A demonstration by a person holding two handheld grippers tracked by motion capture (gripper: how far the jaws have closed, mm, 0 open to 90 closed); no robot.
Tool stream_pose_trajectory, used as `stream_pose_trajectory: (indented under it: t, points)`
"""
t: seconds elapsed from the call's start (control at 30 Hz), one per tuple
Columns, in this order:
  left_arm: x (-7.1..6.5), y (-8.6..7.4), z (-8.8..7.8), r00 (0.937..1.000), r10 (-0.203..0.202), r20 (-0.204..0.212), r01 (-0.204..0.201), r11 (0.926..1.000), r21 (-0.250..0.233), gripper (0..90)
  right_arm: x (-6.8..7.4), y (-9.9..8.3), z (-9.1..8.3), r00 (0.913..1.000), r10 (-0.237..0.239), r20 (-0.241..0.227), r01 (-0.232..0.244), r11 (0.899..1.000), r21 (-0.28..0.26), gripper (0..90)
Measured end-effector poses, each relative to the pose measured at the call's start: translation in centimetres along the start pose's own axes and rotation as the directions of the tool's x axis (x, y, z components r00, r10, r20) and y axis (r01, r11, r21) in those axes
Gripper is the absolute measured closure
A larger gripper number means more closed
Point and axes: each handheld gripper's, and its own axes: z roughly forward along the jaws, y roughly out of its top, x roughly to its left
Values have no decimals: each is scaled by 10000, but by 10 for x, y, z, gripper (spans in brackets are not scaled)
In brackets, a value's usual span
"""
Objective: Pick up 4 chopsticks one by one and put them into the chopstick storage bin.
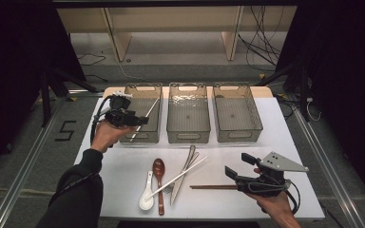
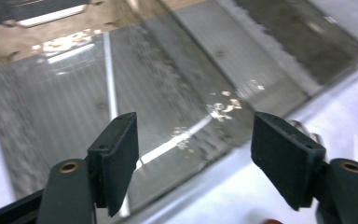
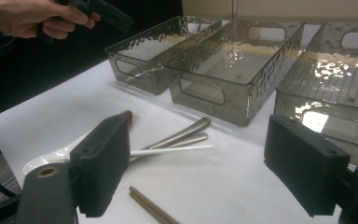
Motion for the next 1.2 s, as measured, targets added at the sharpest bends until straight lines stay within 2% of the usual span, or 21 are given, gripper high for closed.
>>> stream_pose_trajectory:
  t: [0.07, 0.13, 0.17, 0.23, 0.33, 0.57, 0.73, 1.0, 1.2]
  points:
    - [-6, -3, 0, 9996, 162, 235, -166, 9997, 151, 287, 0, 0, 0, 10000, -18, 2, 18, 10000, 9, 232]
    - [-14, -6, -2, 9991, 229, 356, -230, 9997, 8, 266, 1, 0, 0, 10000, -32, -31, 32, 10000, -2, 232]
    - [-18, -8, -2, 9981, 393, 473, -395, 9992, 44, 266, 1, 0, 0, 10000, -59, -25, 59, 10000, -3, 232]
    - [-25, -11, -1, 9967, 711, 399, -719, 9972, 185, 249, 2, 1, 0, 10000, -39, -47, 39, 10000, -30, 232]
    - [-32, -16, -1, 9957, 727, 581, -745, 9968, 289, 234, 2, 1, -1, 10000, -90, -24, 90, 10000, -40, 232]
    - [-50, -25, -1, 9895, 1213, 787, -1264, 9899, 635, 212, 1, 1, -1, 9999, -107, 14, 107, 9999, -77, 232]
    - [-59, -31, 1, 9881, 1273, 865, -1349, 9870, 877, 199, 2, 1, -2, 9999, -127, 40, 128, 9999, -80, 232]
    - [-74, -47, 9, 9836, 1454, 1066, -1594, 9776, 1374, 191, 1, 1, -2, 9999, -147, 81, 148, 9999, -81, 232]
    - [-90, -57, 14, 9757, 1746, 1324, -1958, 9659, 1692, 191, 1, 1, -2, 9999, -147, 87, 148, 9999, -58, 232]
